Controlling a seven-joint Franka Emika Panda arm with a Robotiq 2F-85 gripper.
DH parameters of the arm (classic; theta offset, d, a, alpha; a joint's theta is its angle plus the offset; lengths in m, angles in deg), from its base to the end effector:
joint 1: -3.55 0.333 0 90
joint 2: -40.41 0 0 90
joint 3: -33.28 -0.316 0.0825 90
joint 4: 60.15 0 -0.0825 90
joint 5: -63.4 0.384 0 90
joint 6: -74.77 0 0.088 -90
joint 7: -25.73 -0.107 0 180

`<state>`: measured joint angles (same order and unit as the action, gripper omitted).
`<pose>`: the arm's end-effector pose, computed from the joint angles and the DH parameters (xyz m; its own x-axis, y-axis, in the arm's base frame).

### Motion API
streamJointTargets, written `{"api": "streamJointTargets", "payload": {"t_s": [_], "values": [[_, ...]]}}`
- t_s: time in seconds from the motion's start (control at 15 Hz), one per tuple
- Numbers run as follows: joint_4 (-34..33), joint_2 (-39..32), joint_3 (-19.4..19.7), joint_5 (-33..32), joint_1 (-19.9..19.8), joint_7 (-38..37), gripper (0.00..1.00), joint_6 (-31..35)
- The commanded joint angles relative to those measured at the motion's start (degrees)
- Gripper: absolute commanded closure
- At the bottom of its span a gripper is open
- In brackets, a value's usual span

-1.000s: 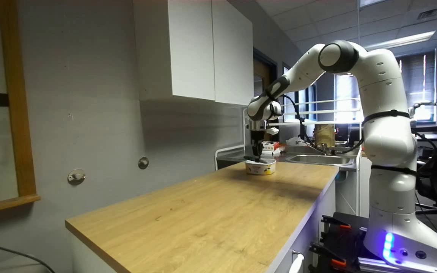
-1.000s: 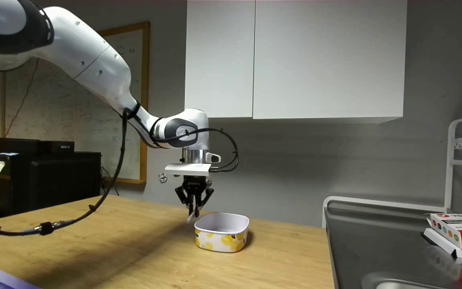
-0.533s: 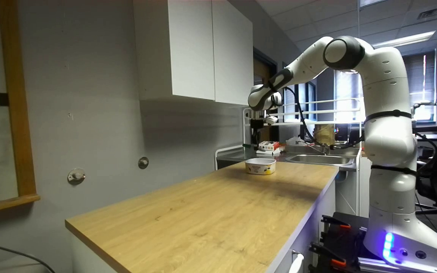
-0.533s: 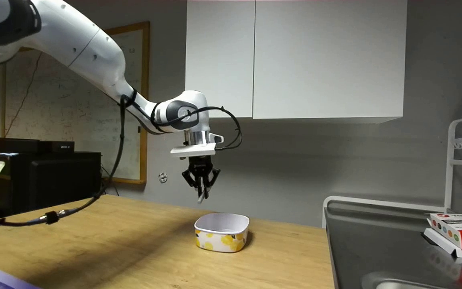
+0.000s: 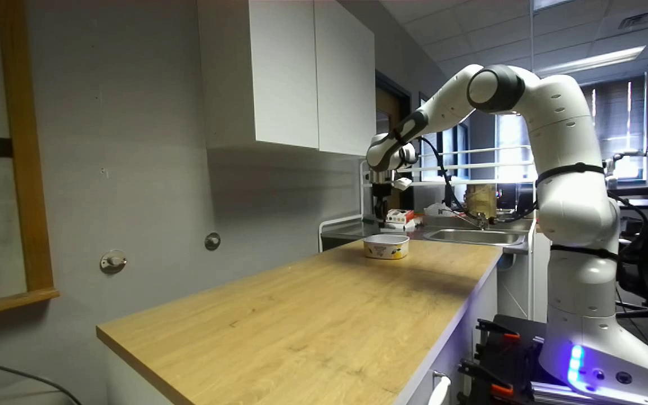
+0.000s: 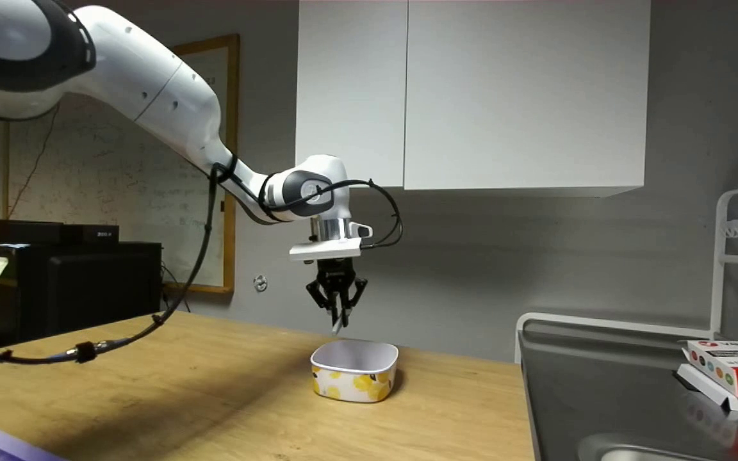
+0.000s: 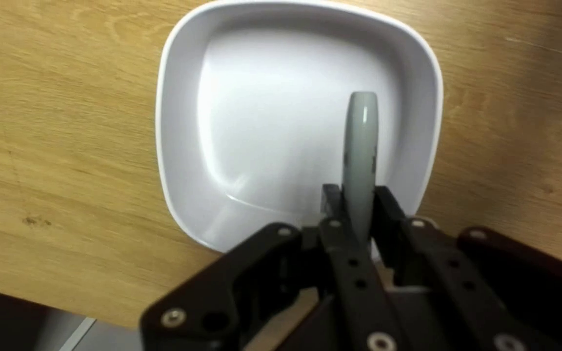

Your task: Put the marker in the bowl

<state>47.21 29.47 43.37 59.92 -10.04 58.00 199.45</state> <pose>0.5664 -0.2455 0.4235 0.9809 0.1886 0.0483 0.1808 -0.9745 0.1330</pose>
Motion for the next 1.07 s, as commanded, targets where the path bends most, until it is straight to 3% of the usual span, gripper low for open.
{"api": "streamJointTargets", "payload": {"t_s": [0.0,0.2,0.27,0.4,0.8,1.0], "values": [[-2.51,-4.15,-0.69,1.28,-1.09,2.00,0.94,-0.54],[-1.72,-6.17,-1.04,1.09,-1.43,2.18,0.93,0.29],[-1.99,-6.72,-1.17,1.17,-1.54,2.13,0.56,-0.49],[-1.78,-7.09,-1.35,1.06,-1.68,2.06,0.50,-0.44],[1.64,-2.68,-1.55,0.90,-1.36,1.72,0.05,0.31],[4.33,2.03,-1.54,0.56,-0.69,0.94,0.00,0.56]]}}
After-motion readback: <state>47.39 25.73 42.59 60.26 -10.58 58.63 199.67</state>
